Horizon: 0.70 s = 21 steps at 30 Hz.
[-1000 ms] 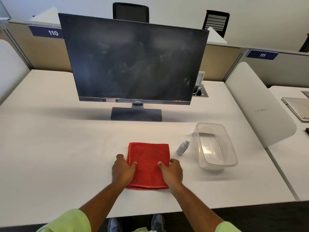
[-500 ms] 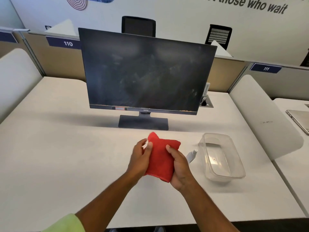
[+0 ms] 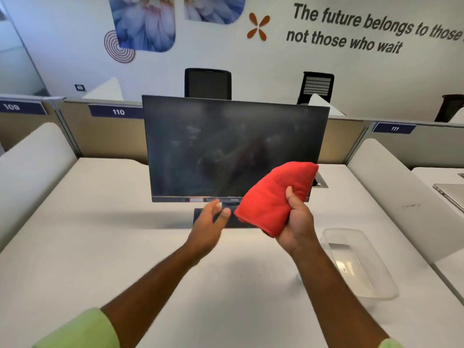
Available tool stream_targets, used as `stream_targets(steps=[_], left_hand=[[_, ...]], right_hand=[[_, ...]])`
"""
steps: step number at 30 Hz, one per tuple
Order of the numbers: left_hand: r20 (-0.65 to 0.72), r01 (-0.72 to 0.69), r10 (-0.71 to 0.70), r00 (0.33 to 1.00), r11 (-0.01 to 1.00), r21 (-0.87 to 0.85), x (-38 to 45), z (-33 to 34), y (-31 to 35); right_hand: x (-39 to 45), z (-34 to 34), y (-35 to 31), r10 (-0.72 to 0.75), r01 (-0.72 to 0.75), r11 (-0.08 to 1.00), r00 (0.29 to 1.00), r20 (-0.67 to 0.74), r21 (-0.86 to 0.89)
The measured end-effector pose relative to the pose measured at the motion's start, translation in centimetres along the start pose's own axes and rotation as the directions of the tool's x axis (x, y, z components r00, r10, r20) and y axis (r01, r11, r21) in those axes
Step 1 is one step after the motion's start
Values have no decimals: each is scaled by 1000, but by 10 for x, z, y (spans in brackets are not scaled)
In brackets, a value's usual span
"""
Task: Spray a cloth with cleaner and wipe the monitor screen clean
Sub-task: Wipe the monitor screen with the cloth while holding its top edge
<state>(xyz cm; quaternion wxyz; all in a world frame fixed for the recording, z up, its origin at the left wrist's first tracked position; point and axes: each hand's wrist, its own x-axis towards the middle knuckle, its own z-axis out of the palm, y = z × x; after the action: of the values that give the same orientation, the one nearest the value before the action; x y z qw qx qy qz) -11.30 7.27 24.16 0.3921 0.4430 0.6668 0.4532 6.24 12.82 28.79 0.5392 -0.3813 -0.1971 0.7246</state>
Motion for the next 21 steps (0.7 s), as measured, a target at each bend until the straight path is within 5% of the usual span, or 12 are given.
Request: stream_targets(steps=[4, 12, 14, 17, 21], left_hand=[[-121, -186, 212, 970, 962, 200, 47, -48, 32], [-143, -465, 593, 793, 739, 488, 135, -104, 122], [-105, -490, 634, 766, 682, 543, 159, -107, 136], [-37, -479, 635, 771, 618, 624, 193, -104, 150], [9, -400, 596, 803, 527, 750, 234, -95, 158]], right_hand=[[29, 25, -20, -185, 184, 982, 983, -17, -30], [99, 51, -69, -508, 485, 843, 860, -48, -235], [119, 47, -73, -637, 592, 695, 771, 33, -408], [154, 41, -64, -765, 739, 275, 555, 325, -614], [198, 35, -43, -721, 508, -90, 560, 408, -857]])
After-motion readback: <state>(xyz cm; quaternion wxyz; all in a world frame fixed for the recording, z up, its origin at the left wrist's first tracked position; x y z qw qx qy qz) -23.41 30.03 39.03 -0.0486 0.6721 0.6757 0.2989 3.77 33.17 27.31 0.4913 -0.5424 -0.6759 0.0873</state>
